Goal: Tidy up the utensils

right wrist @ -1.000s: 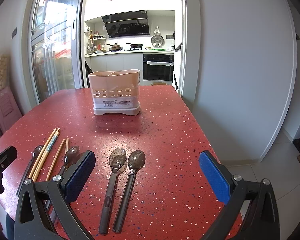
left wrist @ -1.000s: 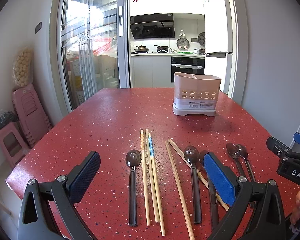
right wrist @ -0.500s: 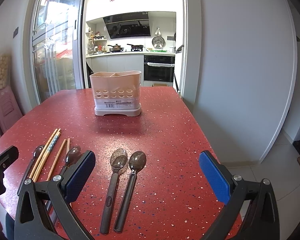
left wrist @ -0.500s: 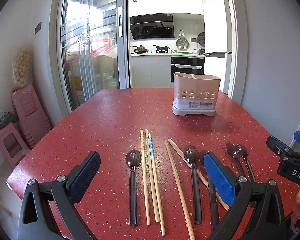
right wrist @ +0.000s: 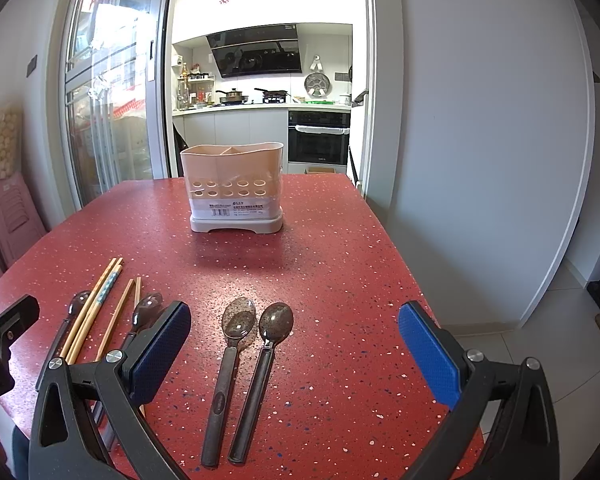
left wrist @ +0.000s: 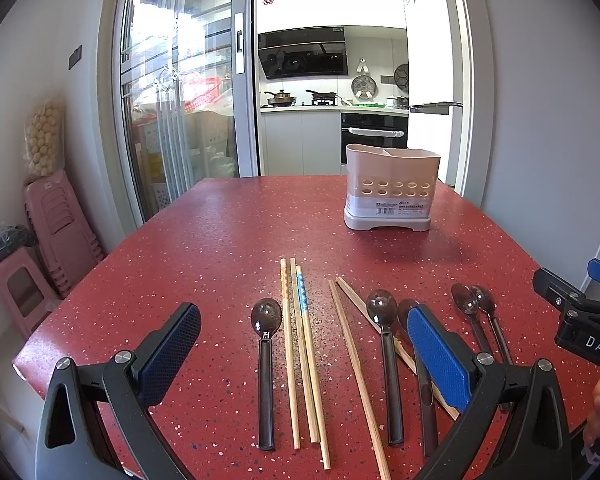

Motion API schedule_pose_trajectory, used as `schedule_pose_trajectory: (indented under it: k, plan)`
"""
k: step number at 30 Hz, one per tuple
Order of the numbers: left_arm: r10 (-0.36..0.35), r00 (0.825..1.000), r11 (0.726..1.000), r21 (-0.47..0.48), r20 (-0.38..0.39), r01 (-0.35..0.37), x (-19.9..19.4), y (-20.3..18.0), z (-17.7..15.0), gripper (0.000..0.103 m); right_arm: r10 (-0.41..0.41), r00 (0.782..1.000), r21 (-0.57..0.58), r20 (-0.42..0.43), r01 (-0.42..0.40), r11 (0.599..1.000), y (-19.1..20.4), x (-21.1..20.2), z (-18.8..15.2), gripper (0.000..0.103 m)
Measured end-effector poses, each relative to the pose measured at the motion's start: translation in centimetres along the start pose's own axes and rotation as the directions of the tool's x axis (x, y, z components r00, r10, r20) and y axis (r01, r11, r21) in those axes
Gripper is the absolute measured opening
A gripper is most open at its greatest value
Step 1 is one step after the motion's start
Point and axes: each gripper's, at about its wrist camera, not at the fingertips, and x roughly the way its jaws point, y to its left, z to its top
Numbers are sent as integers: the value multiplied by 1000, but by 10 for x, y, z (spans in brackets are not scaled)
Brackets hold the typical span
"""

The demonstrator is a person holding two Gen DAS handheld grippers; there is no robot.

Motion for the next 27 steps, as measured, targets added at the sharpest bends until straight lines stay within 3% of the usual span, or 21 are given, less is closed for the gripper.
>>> schedule_pose_trajectory:
  k: [27]
  plan:
    - [-2, 1000, 1000, -6, -6, 2, 1, 3, 0, 103, 3, 1000, -6, 5, -3, 1000, 2, -2, 0, 103]
